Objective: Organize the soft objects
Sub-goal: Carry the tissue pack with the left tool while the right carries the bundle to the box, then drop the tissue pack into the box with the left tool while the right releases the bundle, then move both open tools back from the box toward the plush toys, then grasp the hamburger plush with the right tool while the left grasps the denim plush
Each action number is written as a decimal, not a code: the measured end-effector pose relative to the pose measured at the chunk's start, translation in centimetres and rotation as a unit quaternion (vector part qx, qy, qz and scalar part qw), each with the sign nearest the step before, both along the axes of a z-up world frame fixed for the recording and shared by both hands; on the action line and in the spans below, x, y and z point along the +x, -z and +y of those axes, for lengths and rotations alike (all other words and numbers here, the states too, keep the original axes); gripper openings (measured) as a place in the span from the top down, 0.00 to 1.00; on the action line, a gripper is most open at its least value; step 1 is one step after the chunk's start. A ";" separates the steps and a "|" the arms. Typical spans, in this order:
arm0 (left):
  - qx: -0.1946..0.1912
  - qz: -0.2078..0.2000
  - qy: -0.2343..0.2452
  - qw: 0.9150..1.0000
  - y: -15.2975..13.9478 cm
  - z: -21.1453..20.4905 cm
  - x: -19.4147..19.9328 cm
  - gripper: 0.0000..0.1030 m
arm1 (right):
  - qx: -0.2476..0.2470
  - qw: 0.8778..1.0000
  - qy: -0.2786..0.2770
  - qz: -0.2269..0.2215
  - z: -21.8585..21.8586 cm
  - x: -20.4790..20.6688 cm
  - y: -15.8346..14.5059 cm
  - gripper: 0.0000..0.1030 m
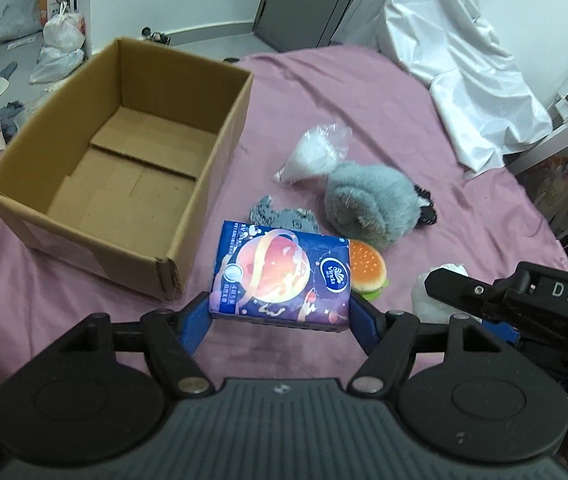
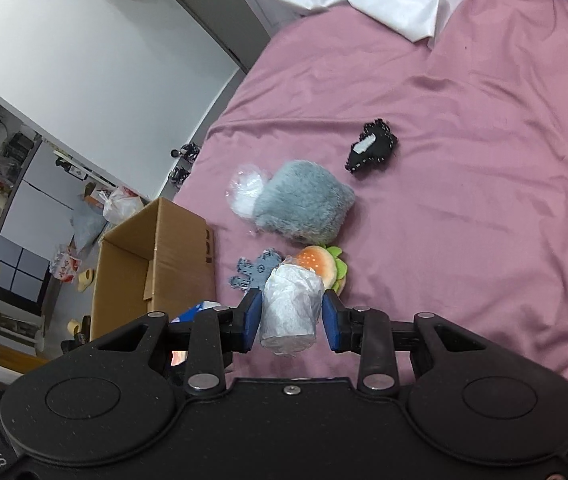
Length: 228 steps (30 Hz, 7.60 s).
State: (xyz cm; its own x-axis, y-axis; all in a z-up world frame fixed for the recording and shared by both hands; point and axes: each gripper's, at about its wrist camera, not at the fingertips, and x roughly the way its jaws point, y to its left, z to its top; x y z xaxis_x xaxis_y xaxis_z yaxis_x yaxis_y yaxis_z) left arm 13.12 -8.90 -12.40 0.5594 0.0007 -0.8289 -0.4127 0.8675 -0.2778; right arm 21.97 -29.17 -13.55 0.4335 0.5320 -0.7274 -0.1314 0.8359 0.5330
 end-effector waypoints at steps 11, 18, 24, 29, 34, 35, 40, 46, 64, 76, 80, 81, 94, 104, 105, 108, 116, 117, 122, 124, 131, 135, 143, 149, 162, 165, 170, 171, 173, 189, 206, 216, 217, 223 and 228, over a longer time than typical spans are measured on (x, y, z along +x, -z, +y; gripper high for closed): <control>-0.003 -0.034 0.009 0.999 -3.0 2.3 -1.6 0.31 | -0.011 0.999 0.000 -0.036 2.1 -2.1 -2.9 0.68; -0.008 -0.047 0.010 0.999 -4.4 4.2 -2.3 0.31 | -0.011 0.999 -0.004 -0.052 4.2 -2.5 -4.2 0.68; -0.009 -0.055 0.010 0.998 -5.3 6.1 -2.3 0.31 | -0.009 0.998 -0.002 -0.065 6.0 -2.9 -5.1 0.68; -0.010 -0.063 0.007 0.998 -5.8 8.1 -2.4 0.31 | -0.011 0.997 -0.002 -0.078 7.7 -3.1 -5.7 0.68; -0.013 -0.063 -0.001 0.998 -5.9 10.4 -2.4 0.31 | -0.009 0.996 -0.005 -0.084 9.6 -3.2 -5.8 0.68; -0.013 -0.063 -0.002 0.998 -5.8 10.8 -2.4 0.31 | -0.009 0.996 -0.005 -0.086 10.0 -3.2 -5.8 0.68; -0.010 -0.056 -0.009 0.998 -5.6 13.1 -1.8 0.31 | -0.010 0.995 -0.014 -0.094 12.0 -2.9 -5.8 0.68; -0.011 -0.055 -0.023 0.998 -5.9 15.5 -1.0 0.31 | -0.010 0.995 -0.022 -0.098 13.8 -2.2 -6.1 0.68; -0.032 -0.032 -0.039 0.998 -5.1 20.1 3.7 0.31 | -0.024 0.995 -0.057 -0.081 18.9 1.8 -6.1 0.68; -0.052 0.008 -0.031 0.998 -2.4 20.9 7.5 0.31 | -0.039 0.996 -0.058 -0.049 20.2 4.1 -4.5 0.68; -0.057 0.012 -0.026 0.998 -1.7 21.0 8.4 0.31 | -0.044 0.997 -0.056 -0.043 20.4 4.4 -4.2 0.68; -0.060 0.013 -0.027 0.998 -1.5 21.0 8.5 0.31 | -0.045 0.997 -0.056 -0.041 20.5 4.7 -4.1 0.68; -0.063 -0.001 -0.052 0.997 -3.6 23.0 7.5 0.28 | -0.029 0.997 -0.070 -0.027 22.4 5.2 -3.8 0.67; -0.037 -0.002 -0.083 0.996 -5.7 24.9 5.2 0.24 | 0.022 0.996 -0.081 -0.022 23.4 5.2 -5.2 0.39; -0.035 -0.002 -0.083 0.996 -5.8 24.9 5.0 0.23 | 0.022 0.996 -0.080 -0.022 23.2 5.1 -5.4 0.37; -0.032 -0.006 -0.086 0.996 -6.1 24.6 4.4 0.20 | 0.023 0.997 -0.070 -0.019 22.2 4.9 -5.6 0.33; -0.028 -0.018 -0.076 0.997 -7.0 22.7 3.1 0.14 | 0.006 0.998 -0.054 -0.027 18.7 3.4 -6.4 0.23; -0.028 -0.020 -0.076 0.997 -7.1 22.4 2.9 0.13 | 0.003 0.998 -0.053 -0.029 18.4 3.2 -6.6 0.22; -0.029 -0.025 -0.067 0.997 -7.6 20.9 2.3 0.12 | -0.005 0.998 -0.051 -0.040 16.7 2.6 -7.3 0.20; -0.029 -0.027 -0.066 0.997 -7.7 20.4 2.0 0.11 | -0.009 0.998 -0.051 -0.045 16.1 2.3 -7.5 0.18; -0.023 -0.028 -0.057 0.998 -8.3 18.6 1.2 0.11 | -0.026 0.997 -0.051 -0.058 14.3 1.5 -8.1 0.12; -0.017 -0.029 -0.055 0.998 -8.4 17.6 1.0 0.11 | -0.029 0.996 -0.049 -0.061 13.1 1.0 -8.2 0.08; -0.012 -0.034 -0.041 0.999 -8.8 15.0 0.8 0.11 | -0.036 0.997 -0.035 -0.059 10.3 0.6 -7.8 0.06; -0.009 -0.030 -0.024 0.999 -8.5 12.9 1.2 0.11 | -0.035 0.998 -0.015 -0.053 7.6 0.6 -6.9 0.05; 0.023 -0.030 0.012 0.999 -8.1 8.2 3.1 0.11 | -0.023 0.999 0.008 -0.021 3.3 1.4 -3.7 0.06; 0.025 -0.028 0.022 0.999 -7.8 7.2 3.8 0.11 | -0.017 1.000 0.010 -0.010 2.6 1.7 -2.8 0.06; 0.033 -0.012 0.036 0.999 -6.8 5.2 4.9 0.12 | -0.004 1.000 0.009 0.004 1.4 2.1 -1.0 0.05; 0.036 -0.011 0.040 0.999 -6.6 5.0 5.1 0.12 | -0.002 1.000 0.010 0.008 1.3 2.2 -0.7 0.06; 0.038 -0.005 0.043 0.998 -6.2 4.4 5.4 0.12 | 0.003 1.000 0.009 0.017 1.0 2.3 0.0 0.06; 0.031 0.031 0.048 0.998 -3.3 1.1 8.1 0.25 | 0.026 0.998 0.021 0.045 -0.1 3.3 3.8 0.17; 0.013 0.071 0.033 0.997 -0.2 0.1 11.0 0.33 | 0.088 0.988 0.031 0.124 1.0 6.2 9.4 0.32; 0.003 0.104 0.019 0.994 2.5 -0.3 12.4 0.36 | 0.109 0.980 0.056 0.157 0.2 6.8 11.3 0.74; 0.005 0.107 0.019 0.994 2.9 -0.4 12.5 0.36 | 0.109 0.981 0.058 0.152 0.1 6.7 11.2 0.75; 0.018 0.127 0.017 0.992 4.9 -0.8 12.8 0.36 | 0.117 0.979 0.069 0.153 -0.7 6.7 11.4 0.76; 0.036 0.135 0.021 0.990 6.2 -1.2 12.8 0.36 | 0.126 0.976 0.074 0.159 -1.0 6.8 11.6 0.76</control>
